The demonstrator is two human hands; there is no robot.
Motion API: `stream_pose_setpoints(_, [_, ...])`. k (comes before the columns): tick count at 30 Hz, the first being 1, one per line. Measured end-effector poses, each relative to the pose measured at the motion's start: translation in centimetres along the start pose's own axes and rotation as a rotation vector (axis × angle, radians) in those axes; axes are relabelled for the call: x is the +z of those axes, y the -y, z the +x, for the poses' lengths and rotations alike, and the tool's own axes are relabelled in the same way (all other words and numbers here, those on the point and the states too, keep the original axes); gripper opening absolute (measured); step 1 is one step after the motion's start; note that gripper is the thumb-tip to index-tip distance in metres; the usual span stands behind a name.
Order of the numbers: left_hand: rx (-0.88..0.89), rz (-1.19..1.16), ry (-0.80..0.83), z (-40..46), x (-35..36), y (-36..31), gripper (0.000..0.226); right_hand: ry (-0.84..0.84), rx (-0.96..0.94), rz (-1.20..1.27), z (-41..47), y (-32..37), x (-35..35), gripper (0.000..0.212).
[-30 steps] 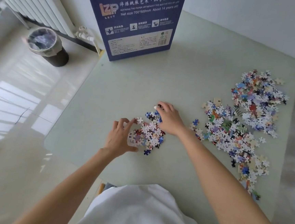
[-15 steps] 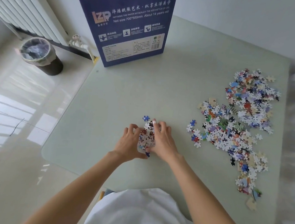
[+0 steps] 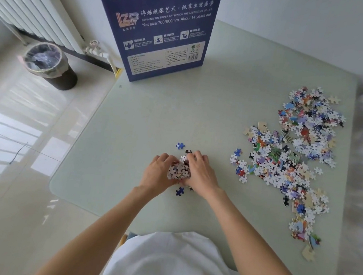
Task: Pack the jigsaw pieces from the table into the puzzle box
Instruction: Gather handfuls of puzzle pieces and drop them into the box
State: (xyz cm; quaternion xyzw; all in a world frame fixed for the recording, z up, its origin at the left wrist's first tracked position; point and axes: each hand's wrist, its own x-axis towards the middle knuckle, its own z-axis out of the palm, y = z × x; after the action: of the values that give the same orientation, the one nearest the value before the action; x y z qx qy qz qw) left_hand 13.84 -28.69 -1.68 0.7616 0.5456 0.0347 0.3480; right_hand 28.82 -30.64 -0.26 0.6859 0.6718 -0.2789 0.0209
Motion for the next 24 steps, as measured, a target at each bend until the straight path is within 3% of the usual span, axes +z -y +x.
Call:
stream_pose_setpoints(8, [-0.014,0.001,0.079,0.5,-0.2,-0.3,0.070,0.001,0.078,0.155,-0.4,0.2,0.5,0.059])
stream_pose_setpoints(14, [0.048,0.039,0.057,0.2,-0.5,-0.3,0.050,-0.040,0.105,0.234,-0.9,0.0,0.7,0.050])
stream_pose_setpoints(18, [0.048,0.031,0.010,0.2,-0.5,-0.3,0.034,-0.127,0.090,0.292,-1.3,-0.4,0.5,0.033])
stream_pose_setpoints(24, [0.060,0.063,-0.004,0.4,-0.5,-0.4,0.030,-0.196,0.094,0.357,-1.6,-0.7,-0.1,0.031])
